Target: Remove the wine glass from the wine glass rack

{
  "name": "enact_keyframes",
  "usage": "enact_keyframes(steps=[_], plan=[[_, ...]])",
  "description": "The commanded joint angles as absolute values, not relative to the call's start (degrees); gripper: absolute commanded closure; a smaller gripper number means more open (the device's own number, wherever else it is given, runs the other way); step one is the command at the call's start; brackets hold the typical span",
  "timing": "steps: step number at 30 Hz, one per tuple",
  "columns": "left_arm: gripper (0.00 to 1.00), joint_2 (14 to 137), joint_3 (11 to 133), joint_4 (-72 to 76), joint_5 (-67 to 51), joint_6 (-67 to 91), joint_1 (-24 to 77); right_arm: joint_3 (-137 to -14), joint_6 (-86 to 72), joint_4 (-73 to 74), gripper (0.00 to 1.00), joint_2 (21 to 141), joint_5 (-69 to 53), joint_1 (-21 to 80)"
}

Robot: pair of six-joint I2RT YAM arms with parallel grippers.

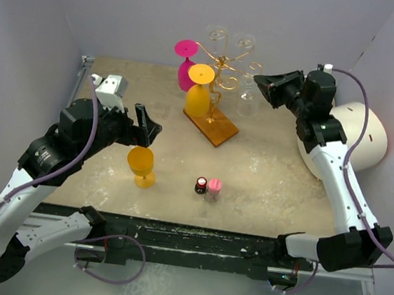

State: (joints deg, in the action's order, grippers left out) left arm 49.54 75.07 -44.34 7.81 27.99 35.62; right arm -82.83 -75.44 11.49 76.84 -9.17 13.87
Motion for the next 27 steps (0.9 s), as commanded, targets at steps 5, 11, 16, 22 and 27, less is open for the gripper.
enact_keyframes(steps=[5, 11, 16, 22, 27], plan=[[0.01, 50.77, 73.97, -38.24, 2.18, 30.79, 35.23, -74.61, -76.52, 6.92, 1.0, 67.68, -9.42, 13.84], [0.01, 53.28, 70.25, -25.94, -9.32, 37.17, 35.17, -68.48, -84.44, 1.6, 1.0, 62.28, -16.97, 13.71], [0.01, 58.66, 65.74, -7.03, -22.48, 46.44, 35.18, -66.11, -90.9, -2.01, 1.0, 61.16, -25.49, 13.73], [0.01, 62.05, 57.54, 15.34, -28.09, 60.28, 35.23, -60.89, -101.28, -11.0, 1.0, 57.87, -29.39, 13.71], [0.01, 64.13, 49.02, 33.61, -28.17, 72.42, 35.36, -58.26, -106.48, -14.45, 1.0, 55.92, -29.84, 13.71]])
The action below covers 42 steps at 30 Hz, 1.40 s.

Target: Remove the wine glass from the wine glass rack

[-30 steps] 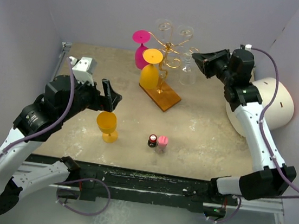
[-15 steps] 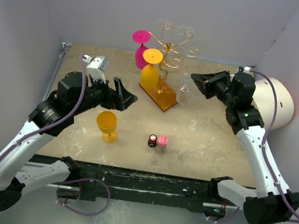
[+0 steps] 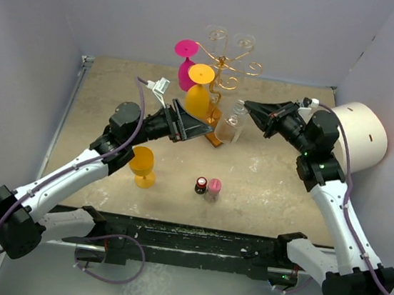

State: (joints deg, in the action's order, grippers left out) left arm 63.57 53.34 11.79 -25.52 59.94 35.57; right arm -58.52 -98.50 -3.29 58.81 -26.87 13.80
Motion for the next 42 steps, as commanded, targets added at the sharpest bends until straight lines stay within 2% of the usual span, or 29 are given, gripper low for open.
enact_keyframes(steps=[1, 10, 21, 36, 42], plan=[[0.01, 64.49, 47.51, 37.04, -27.8, 74.61, 35.46, -58.19, -107.42, -15.56, 1.0, 55.9, -30.18, 13.71], [0.01, 67.18, 43.34, 46.3, -25.12, 81.81, 36.18, -56.36, -110.3, -19.64, 1.0, 56.55, -31.38, 13.71], [0.0, 72.91, 44.03, 55.66, -25.84, 87.01, 36.82, -55.95, -111.12, -20.95, 1.0, 57.11, -31.14, 13.71], [0.01, 60.86, 41.5, 35.97, -20.81, 77.99, 36.82, -56.43, -108.04, -16.29, 1.0, 56.55, -29.79, 13.71], [0.01, 63.51, 39.76, 40.86, -21.69, 81.4, 36.82, -57.22, -108.62, -17.02, 1.0, 57.25, -30.34, 13.71]])
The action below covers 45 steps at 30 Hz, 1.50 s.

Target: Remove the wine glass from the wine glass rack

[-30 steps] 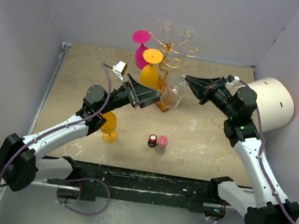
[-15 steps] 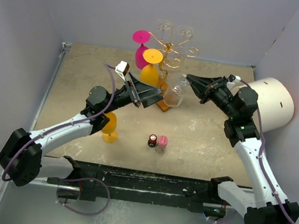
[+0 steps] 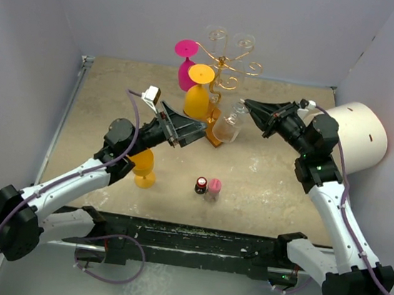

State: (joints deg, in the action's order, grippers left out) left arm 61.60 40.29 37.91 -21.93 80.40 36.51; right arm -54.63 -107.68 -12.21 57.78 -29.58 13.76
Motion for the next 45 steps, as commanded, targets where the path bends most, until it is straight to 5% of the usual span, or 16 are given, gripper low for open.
enact_keyframes(steps=[1, 16, 27, 32, 45], plan=[[0.01, 64.83, 40.05, 42.35, -22.04, 82.0, 36.82, -57.22, -108.75, -17.27, 1.0, 57.34, -30.32, 13.71], [0.0, 72.83, 44.42, 55.62, -24.83, 86.44, 37.53, -58.44, -110.17, -20.25, 1.0, 58.13, -30.49, 13.71], [0.09, 73.04, 44.66, 62.74, -24.8, 88.33, 37.53, -55.17, -111.38, -21.86, 1.0, 57.61, -28.9, 13.71], [0.15, 72.82, 44.22, 65.99, -23.79, 88.95, 37.53, -52.43, -111.96, -23.54, 1.0, 57.04, -28.68, 13.71], [0.5, 73.52, 44.52, 68.67, -22.65, 89.91, 37.53, -45.13, -113.51, -31.62, 1.0, 56.52, -30.09, 13.71]])
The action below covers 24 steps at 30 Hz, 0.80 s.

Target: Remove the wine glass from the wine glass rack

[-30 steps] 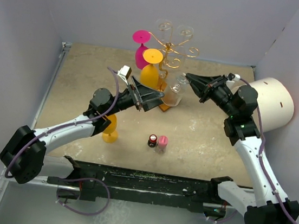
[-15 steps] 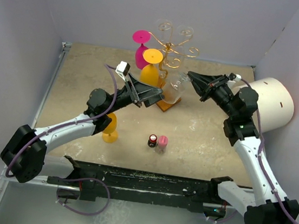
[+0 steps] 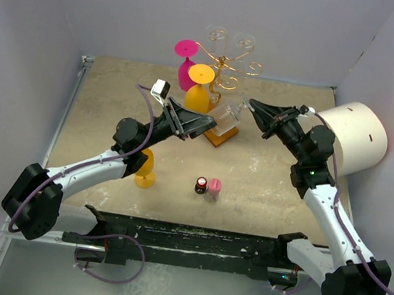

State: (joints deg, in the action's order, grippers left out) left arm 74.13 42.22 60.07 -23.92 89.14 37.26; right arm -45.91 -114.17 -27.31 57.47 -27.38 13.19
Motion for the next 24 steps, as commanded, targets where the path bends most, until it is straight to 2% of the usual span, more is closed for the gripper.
enact_keyframes(steps=[1, 10, 18, 20, 24], plan=[[0.52, 73.57, 44.63, 68.6, -22.67, 89.79, 37.52, -44.81, -113.67, -31.97, 1.0, 56.47, -30.14, 13.74], [0.71, 73.89, 46.45, 62.65, -23.49, 88.73, 37.53, -43.54, -112.22, -35.31, 1.0, 56.59, -31.14, 13.77], [0.95, 73.03, 46.34, 59.41, -24.34, 88.13, 37.53, -42.96, -103.85, -32.19, 1.0, 55.3, -32.32, 13.71], [1.0, 71.67, 45.73, 57.31, -24.35, 87.03, 37.53, -42.45, -98.14, -30.85, 0.95, 54.31, -30.48, 13.71], [1.0, 67.36, 43.64, 51.09, -23.37, 83.92, 37.52, -40.74, -87.54, -26.65, 0.7, 52.7, -28.15, 13.69]])
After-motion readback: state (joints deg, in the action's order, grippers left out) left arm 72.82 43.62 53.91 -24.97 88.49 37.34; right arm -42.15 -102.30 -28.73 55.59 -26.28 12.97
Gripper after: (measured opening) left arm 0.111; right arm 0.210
